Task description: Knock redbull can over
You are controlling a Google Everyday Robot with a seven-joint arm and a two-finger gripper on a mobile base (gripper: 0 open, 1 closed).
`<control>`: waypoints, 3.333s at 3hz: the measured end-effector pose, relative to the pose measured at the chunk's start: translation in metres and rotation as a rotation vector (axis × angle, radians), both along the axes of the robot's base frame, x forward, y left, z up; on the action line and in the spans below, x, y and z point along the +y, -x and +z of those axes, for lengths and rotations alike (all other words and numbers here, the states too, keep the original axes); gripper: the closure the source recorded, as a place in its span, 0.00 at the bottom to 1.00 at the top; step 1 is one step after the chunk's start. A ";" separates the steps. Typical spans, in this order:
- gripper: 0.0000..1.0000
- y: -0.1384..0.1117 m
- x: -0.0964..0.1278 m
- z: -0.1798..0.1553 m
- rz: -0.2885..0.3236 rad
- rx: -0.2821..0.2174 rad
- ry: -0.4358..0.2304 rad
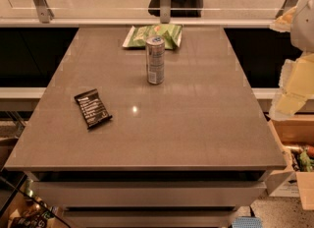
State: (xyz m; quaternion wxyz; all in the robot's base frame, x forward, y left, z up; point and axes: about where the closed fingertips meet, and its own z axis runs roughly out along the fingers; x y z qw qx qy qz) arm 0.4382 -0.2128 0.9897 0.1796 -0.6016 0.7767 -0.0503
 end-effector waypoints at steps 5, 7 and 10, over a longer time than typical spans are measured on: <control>0.00 -0.021 0.025 -0.017 -0.123 -0.061 -0.350; 0.00 -0.056 0.059 -0.038 -0.128 -0.114 -0.610; 0.00 -0.115 0.128 -0.076 -0.059 -0.098 -0.847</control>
Offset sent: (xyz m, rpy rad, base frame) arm -0.0008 0.0016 -0.0001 0.0581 -0.0068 -0.0599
